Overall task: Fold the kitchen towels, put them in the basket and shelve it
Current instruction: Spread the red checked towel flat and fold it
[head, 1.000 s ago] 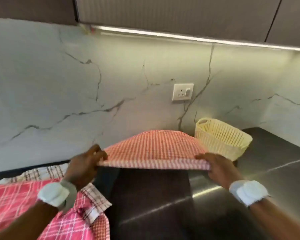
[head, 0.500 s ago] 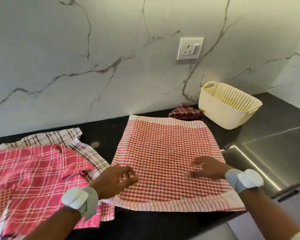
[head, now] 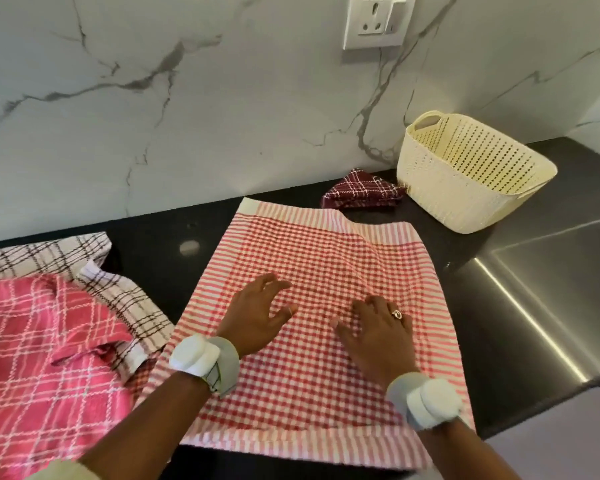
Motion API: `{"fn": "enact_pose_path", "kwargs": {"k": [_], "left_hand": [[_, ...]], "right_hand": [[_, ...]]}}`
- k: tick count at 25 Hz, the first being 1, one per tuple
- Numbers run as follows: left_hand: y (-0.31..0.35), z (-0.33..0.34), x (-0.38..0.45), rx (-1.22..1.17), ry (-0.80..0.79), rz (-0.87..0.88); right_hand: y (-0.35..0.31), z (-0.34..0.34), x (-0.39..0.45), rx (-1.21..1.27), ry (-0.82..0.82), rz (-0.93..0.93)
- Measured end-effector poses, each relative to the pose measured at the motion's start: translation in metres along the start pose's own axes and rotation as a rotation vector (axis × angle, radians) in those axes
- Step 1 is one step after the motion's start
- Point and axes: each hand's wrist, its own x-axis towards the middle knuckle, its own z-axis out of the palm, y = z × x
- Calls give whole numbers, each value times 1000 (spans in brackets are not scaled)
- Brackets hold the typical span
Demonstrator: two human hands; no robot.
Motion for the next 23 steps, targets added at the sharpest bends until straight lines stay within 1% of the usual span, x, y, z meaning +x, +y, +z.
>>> {"fn": "enact_pose_path", "kwargs": {"k": [2, 5, 7, 9, 12, 18, 20, 23], "left_hand": [[4, 6, 24, 38, 26, -62], [14, 24, 63, 166, 99, -174], [22, 34, 79, 199, 134, -181], [26, 41, 90, 191, 170, -178], [24, 44, 100, 202, 152, -156], [20, 42, 118, 235, 152, -81], [25, 43, 125, 260, 187, -101], [30, 45, 127, 278, 220, -204]], "right_hand": [[-2, -11, 13, 22, 52, -31], [4, -21, 65, 77, 16, -185], [7, -26, 104, 19, 1, -321], [17, -21, 136, -45, -34, -385], [33, 0, 153, -78, -90, -364], [37, 6, 139, -28, -67, -257], [38, 8, 137, -31, -42, -253], [37, 12, 136, -25, -13, -243]]}}
